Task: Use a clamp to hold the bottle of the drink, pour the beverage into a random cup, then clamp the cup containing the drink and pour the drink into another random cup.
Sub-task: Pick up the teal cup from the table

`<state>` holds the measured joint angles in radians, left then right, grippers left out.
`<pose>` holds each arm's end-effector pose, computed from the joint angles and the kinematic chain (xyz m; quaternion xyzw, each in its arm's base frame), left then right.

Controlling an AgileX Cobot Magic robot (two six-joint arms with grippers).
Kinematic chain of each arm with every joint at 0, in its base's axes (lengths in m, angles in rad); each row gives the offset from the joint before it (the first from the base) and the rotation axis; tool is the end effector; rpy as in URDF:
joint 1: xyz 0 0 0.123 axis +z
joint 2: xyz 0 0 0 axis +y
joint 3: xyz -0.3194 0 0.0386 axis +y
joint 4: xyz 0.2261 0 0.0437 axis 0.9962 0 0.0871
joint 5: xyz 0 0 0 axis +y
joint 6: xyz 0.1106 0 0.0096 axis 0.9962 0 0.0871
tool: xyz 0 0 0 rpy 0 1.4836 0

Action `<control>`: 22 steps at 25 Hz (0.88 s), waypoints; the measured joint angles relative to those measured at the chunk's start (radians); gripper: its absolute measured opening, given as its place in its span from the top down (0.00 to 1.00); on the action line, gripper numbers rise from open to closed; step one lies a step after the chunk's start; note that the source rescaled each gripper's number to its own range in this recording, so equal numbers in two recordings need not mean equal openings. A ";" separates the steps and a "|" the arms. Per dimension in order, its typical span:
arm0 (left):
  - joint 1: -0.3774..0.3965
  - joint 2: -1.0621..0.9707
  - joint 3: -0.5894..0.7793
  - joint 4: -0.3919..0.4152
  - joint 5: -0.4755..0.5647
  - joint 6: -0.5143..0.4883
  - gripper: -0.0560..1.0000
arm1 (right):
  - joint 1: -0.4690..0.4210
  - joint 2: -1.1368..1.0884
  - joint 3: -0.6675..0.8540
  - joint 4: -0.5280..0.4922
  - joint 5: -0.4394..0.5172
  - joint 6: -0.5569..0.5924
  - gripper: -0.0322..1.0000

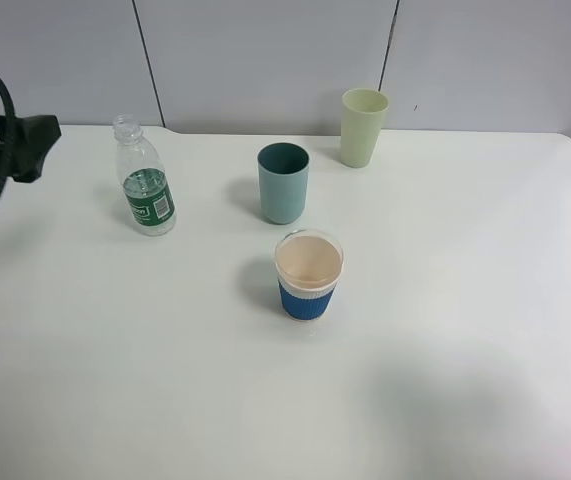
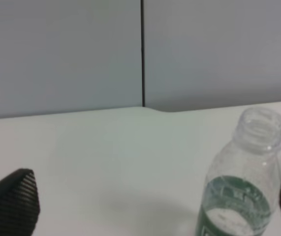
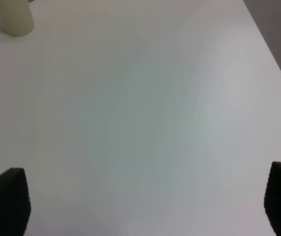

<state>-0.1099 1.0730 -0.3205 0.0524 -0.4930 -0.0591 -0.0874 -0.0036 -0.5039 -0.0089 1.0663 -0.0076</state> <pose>0.1842 -0.0231 0.2803 0.0451 0.7642 -0.0490 0.6416 -0.0442 0.0030 0.2580 0.0342 0.8520 -0.0292 0.5215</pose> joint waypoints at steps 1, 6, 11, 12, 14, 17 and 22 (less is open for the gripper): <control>0.000 -0.044 -0.017 0.000 0.052 -0.002 0.01 | 0.000 0.000 0.000 0.000 0.000 0.000 0.00; 0.000 -0.222 -0.109 -0.002 0.295 -0.004 0.01 | 0.000 0.000 0.000 0.000 0.000 0.000 0.00; 0.000 -0.371 -0.181 -0.009 0.484 -0.005 0.01 | 0.000 0.000 0.000 0.000 0.000 0.000 0.00; 0.000 -0.399 -0.190 -0.012 0.512 -0.005 0.01 | 0.000 0.000 0.000 0.000 0.000 0.000 0.00; 0.000 -0.451 -0.212 -0.016 0.581 -0.005 0.01 | 0.000 0.000 0.000 0.000 0.000 0.000 0.00; 0.000 -0.526 -0.241 -0.019 0.678 -0.005 0.01 | 0.000 0.000 0.000 0.000 0.000 0.000 0.00; 0.000 -0.649 -0.269 -0.019 0.808 -0.005 0.01 | 0.000 0.000 0.000 0.000 0.000 0.000 0.00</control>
<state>-0.1099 0.4244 -0.5891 0.0334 0.3153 -0.0641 -0.0874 -0.0036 -0.5039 -0.0089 1.0663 -0.0076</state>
